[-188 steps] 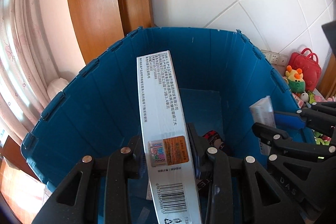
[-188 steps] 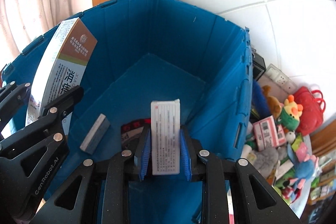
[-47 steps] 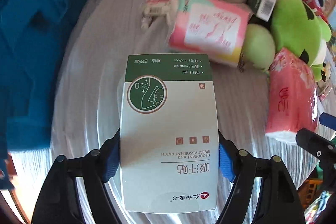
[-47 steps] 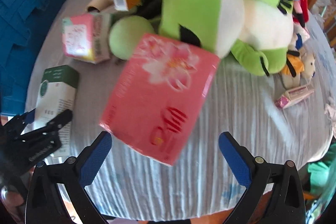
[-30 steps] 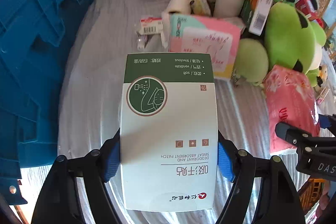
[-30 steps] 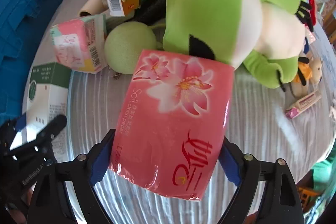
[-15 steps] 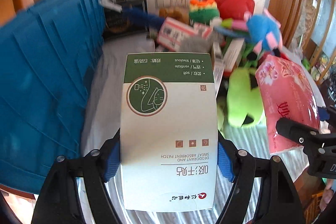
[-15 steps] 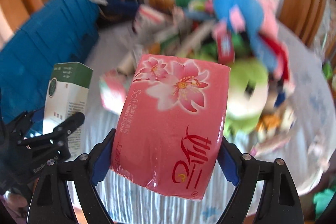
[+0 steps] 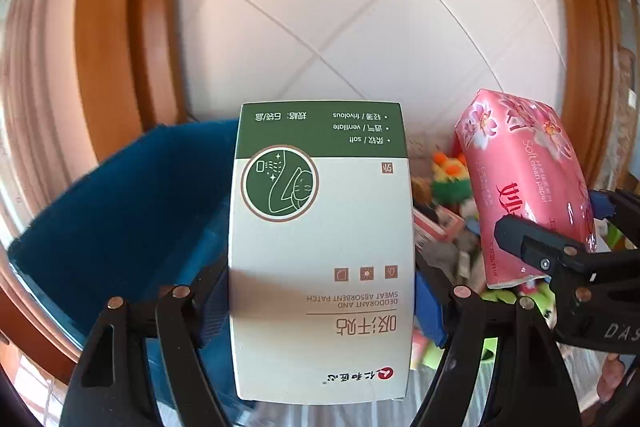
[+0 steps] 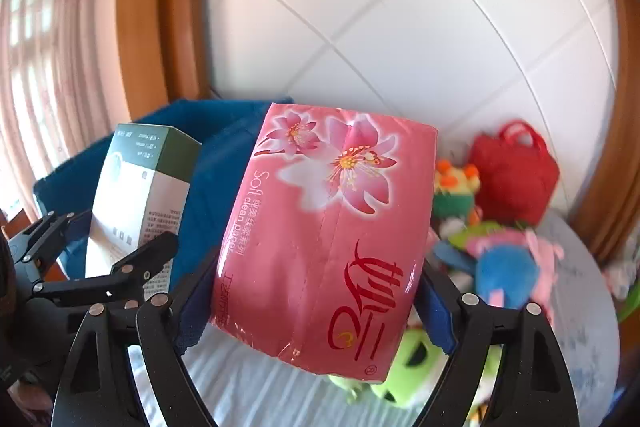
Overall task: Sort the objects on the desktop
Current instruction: 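Carry the patch box and pink tissue pack over the blue crate, then open both grippers to drop the patch box and tissue pack into the crate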
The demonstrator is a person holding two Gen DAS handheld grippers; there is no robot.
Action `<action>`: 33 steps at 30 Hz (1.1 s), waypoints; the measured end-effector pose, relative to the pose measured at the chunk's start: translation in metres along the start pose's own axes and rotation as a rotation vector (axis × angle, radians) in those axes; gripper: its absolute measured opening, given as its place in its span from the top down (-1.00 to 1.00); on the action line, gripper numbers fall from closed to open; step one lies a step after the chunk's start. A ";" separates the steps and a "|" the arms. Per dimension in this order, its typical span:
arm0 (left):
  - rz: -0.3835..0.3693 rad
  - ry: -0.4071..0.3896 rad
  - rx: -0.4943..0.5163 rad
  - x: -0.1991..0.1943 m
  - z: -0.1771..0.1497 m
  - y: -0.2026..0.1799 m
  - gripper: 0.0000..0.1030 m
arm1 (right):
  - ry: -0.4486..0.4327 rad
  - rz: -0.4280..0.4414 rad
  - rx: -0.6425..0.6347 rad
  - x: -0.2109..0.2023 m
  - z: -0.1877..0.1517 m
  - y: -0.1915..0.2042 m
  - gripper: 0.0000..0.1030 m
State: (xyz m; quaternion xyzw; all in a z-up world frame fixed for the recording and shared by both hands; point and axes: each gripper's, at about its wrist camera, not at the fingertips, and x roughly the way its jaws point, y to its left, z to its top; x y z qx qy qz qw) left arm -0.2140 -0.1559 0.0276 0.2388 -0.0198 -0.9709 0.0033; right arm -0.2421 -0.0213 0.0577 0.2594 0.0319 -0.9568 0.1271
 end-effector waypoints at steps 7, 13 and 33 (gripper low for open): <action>0.131 -0.052 -0.036 -0.004 0.028 0.132 -0.47 | -0.019 0.126 -0.025 0.047 0.064 0.119 -0.68; 0.181 0.035 -0.068 0.034 0.038 0.233 -0.47 | 0.075 0.125 -0.047 0.097 0.083 0.202 -0.68; 0.131 0.146 -0.104 0.079 0.022 0.289 -0.48 | 0.146 -0.150 -0.136 0.143 0.073 0.248 -0.80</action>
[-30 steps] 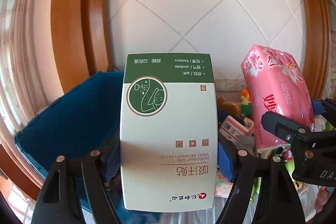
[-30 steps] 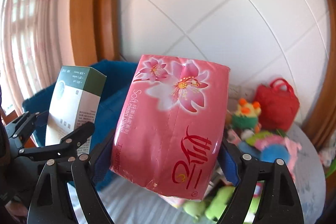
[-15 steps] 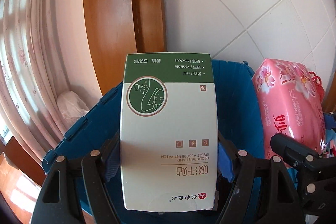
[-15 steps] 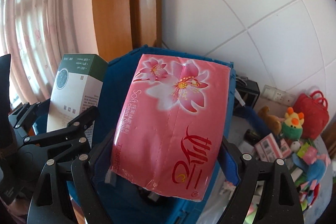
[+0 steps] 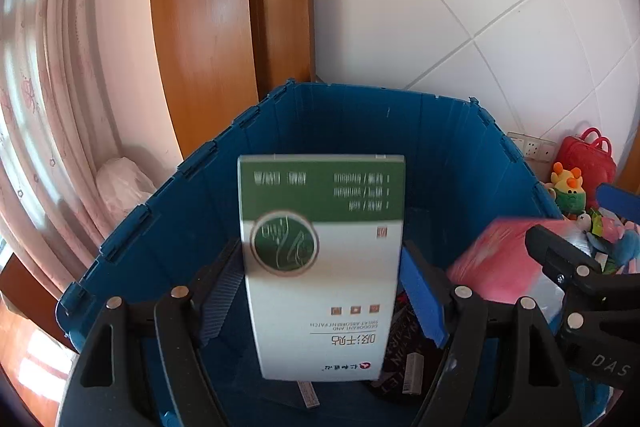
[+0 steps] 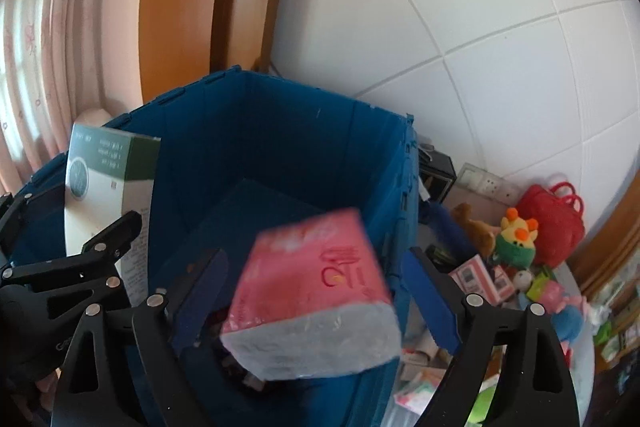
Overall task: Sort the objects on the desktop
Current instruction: 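Open both grippers to drop the patch box and tissue pack into the crate, then withdraw both grippers from the crate back to the pile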
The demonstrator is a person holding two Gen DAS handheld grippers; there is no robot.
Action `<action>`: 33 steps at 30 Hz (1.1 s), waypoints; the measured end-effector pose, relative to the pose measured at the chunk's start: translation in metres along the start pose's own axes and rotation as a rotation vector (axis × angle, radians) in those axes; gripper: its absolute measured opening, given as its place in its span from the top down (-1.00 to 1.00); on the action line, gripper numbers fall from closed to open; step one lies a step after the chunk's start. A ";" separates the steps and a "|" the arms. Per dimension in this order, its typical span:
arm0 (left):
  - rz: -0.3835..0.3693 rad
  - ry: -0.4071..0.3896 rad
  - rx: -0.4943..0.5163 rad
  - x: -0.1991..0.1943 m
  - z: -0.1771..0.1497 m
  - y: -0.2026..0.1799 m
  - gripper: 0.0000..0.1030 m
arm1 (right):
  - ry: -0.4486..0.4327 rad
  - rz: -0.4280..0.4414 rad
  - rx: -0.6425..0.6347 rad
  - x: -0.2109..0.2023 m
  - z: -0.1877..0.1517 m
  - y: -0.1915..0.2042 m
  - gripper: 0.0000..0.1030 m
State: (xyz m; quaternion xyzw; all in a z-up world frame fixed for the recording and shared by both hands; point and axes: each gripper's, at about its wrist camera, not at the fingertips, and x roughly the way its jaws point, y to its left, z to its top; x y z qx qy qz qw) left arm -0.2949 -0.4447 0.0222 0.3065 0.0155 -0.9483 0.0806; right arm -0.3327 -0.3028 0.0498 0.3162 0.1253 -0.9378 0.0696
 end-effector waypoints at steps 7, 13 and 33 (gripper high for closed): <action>0.004 -0.056 -0.032 -0.018 0.002 0.007 -0.48 | -0.056 -0.032 -0.018 -0.018 -0.005 0.006 -0.99; -0.017 -0.131 -0.079 -0.040 -0.004 0.017 -0.48 | -0.124 -0.039 0.014 -0.043 -0.016 -0.001 -0.99; -0.340 -0.318 0.115 -0.130 -0.041 -0.131 -0.49 | -0.154 -0.388 0.403 -0.156 -0.185 -0.210 -1.00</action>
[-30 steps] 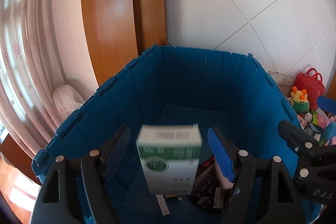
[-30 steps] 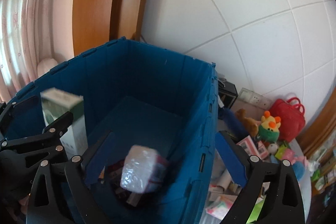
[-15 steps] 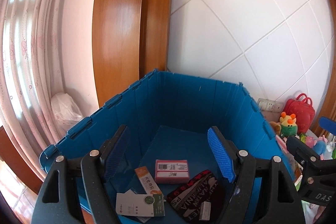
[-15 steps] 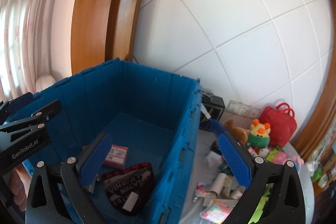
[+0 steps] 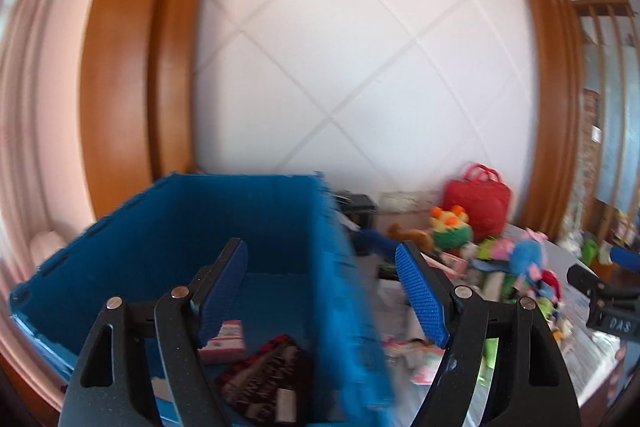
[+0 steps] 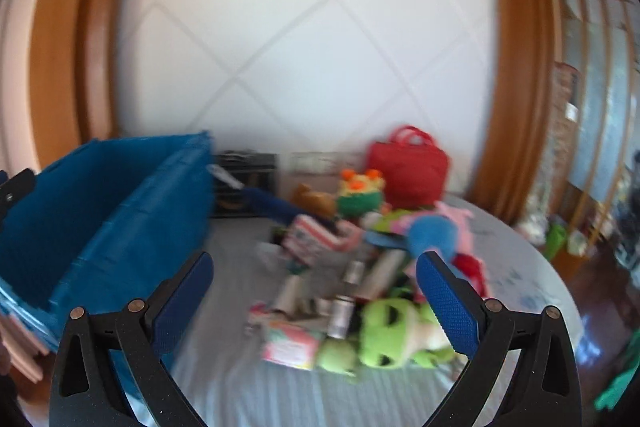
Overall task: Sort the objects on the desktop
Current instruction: 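Withdraw both grippers from the crate back to the pile, then grasp the green plush ball with the left gripper while the right grasps the white teddy bear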
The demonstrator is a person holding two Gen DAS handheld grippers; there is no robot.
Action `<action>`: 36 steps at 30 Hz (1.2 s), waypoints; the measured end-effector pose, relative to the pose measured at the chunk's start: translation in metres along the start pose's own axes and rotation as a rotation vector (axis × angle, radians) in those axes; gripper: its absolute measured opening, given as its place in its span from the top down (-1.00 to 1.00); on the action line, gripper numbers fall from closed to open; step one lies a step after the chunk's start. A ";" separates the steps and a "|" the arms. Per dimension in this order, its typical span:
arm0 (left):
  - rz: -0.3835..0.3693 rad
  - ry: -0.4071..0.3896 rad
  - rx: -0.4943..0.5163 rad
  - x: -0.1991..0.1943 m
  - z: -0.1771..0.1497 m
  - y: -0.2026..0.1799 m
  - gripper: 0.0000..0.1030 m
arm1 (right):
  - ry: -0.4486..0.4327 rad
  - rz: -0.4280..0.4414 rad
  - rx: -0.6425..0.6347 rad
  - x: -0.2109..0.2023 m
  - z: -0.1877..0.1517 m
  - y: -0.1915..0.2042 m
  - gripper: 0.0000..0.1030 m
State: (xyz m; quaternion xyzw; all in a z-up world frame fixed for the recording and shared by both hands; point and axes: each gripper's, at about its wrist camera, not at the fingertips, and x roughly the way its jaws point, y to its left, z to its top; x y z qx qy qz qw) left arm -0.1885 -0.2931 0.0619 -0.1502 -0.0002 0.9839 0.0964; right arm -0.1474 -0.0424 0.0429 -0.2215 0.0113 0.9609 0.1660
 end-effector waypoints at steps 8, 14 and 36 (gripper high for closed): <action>-0.124 0.154 0.092 0.047 -0.034 -0.120 -0.49 | 0.156 -0.153 0.106 0.047 -0.040 -0.156 -1.00; -0.068 0.381 0.039 0.116 -0.088 -0.173 -0.49 | 0.332 -0.163 0.125 0.104 -0.086 -0.263 -1.00; 0.059 0.777 -0.039 0.230 -0.249 -0.272 -0.49 | 0.743 0.067 0.001 0.235 -0.203 -0.340 -1.00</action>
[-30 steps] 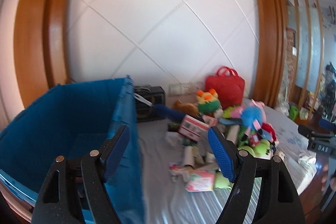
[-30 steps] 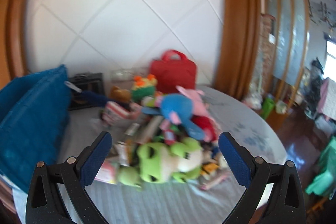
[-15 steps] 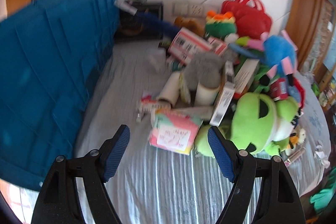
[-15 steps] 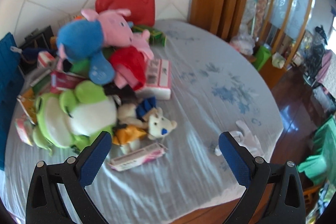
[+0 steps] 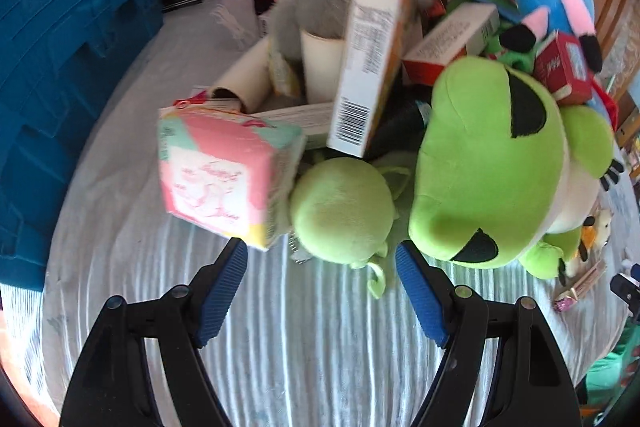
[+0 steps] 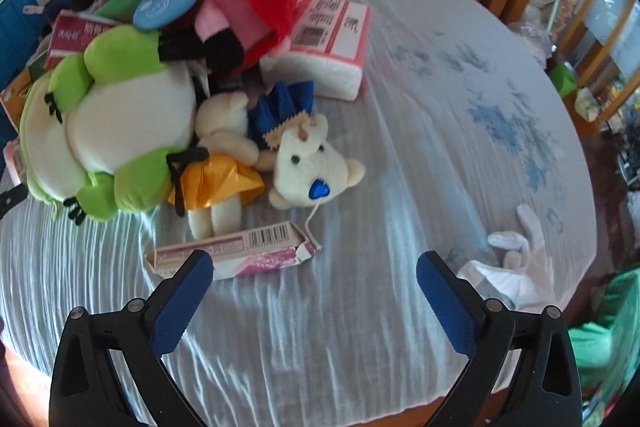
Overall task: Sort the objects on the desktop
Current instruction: 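Grasp the green plush ball with the left gripper while the right grasps the white teddy bear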
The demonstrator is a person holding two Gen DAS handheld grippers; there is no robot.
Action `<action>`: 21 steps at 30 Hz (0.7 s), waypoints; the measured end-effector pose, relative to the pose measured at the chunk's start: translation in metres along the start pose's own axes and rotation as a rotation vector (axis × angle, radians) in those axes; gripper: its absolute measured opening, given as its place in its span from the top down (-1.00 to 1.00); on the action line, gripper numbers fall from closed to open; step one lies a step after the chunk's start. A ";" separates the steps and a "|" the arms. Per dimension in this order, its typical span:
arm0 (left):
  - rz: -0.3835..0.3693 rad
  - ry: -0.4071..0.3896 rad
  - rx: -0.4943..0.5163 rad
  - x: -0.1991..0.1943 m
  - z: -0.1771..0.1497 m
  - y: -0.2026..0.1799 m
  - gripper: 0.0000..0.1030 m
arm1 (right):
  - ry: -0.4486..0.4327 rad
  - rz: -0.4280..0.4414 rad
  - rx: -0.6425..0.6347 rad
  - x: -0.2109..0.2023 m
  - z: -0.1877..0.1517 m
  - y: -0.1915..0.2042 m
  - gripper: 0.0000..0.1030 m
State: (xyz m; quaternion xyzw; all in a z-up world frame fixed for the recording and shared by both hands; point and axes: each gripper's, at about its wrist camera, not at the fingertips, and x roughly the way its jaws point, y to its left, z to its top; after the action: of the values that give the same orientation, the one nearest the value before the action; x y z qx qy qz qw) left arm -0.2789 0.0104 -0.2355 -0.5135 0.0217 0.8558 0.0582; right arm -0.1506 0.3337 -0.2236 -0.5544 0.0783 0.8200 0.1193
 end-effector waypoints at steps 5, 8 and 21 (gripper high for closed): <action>0.025 0.036 0.014 0.033 0.006 -0.016 -0.48 | 0.012 0.008 -0.014 0.005 -0.005 -0.001 -1.00; 0.034 0.067 0.017 0.046 0.004 -0.016 -0.16 | 0.012 0.002 0.010 0.005 -0.002 -0.010 -1.00; 0.058 0.043 0.009 0.014 -0.029 -0.009 -0.12 | -0.021 0.068 0.106 0.029 0.033 -0.039 -0.47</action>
State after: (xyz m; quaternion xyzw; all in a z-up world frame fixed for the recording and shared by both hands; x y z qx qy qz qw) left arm -0.2590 0.0180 -0.2608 -0.5306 0.0419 0.8458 0.0352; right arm -0.1796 0.3825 -0.2383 -0.5358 0.1394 0.8239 0.1214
